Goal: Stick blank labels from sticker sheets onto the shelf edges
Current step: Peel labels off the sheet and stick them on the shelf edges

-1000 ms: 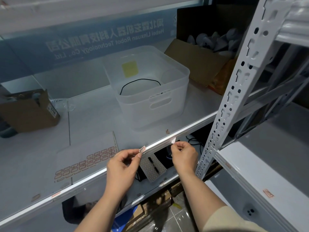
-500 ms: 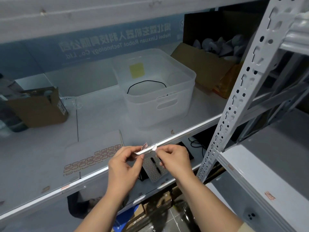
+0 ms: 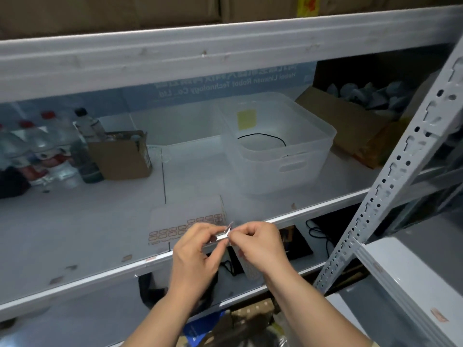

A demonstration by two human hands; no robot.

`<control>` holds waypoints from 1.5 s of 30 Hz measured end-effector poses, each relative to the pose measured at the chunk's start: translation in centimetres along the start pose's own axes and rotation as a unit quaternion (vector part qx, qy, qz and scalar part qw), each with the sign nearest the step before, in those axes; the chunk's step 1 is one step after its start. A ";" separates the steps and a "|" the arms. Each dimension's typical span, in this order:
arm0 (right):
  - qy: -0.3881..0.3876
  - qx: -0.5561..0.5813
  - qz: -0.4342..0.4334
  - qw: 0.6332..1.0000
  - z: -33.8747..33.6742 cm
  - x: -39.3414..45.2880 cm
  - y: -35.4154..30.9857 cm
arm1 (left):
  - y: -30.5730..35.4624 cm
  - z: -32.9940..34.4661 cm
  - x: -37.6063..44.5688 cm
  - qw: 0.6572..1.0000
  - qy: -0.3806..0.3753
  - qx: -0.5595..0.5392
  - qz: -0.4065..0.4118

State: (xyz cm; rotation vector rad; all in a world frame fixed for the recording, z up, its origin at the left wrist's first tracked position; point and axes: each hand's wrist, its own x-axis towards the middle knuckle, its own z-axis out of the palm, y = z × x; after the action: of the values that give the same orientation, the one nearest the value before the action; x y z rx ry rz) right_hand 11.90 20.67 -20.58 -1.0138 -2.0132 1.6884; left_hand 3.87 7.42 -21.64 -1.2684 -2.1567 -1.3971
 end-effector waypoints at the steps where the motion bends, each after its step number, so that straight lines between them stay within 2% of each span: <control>1: -0.001 0.001 -0.004 1.000 0.2 -0.2 -0.2 | 0.0 -0.3 -0.1 1.000 0.004 0.000 0.002; 7: -0.017 0.023 -0.016 0.999 1.9 -1.8 -1.8 | -0.4 -2.5 -0.7 1.000 0.020 0.024 0.001; 17: -0.054 0.033 -0.053 0.997 3.9 -3.6 -2.7 | -1.2 -5.3 -1.7 0.999 0.035 0.000 0.006; 19: -0.071 0.045 -0.062 0.995 4.1 -4.0 -2.7 | -1.4 -5.7 -1.9 0.999 0.038 -0.014 -0.015; 21: -0.073 0.043 -0.075 0.994 4.0 -4.3 -2.6 | -1.7 -6.0 -2.2 0.995 0.045 -0.044 -0.071; 25: -0.023 -0.009 -0.111 0.994 3.6 -4.5 -2.0 | -2.2 -6.4 -2.5 0.984 0.040 -0.091 -0.150; 28: -0.037 -0.016 -0.123 0.992 3.6 -4.6 -1.8 | -2.2 -6.6 -2.5 0.974 0.024 -0.131 -0.186; 34: -0.075 0.030 -0.128 0.988 4.6 -4.7 -1.8 | -2.0 -7.9 -2.4 0.958 -0.005 -0.179 -0.225; 39: -0.099 0.044 -0.114 0.988 5.6 -5.2 -2.1 | -1.9 -8.8 -2.4 0.944 0.015 -0.203 -0.261; 45: -0.100 0.058 -0.113 0.987 6.3 -5.3 -2.3 | -2.2 -9.5 -2.7 0.941 0.007 -0.219 -0.258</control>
State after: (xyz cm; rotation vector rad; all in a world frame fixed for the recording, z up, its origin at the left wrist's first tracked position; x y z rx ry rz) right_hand 10.79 12.38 -18.97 -0.5733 -2.0326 1.8169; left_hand 1.60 -2.33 -19.95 -0.8207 -2.3544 -2.1824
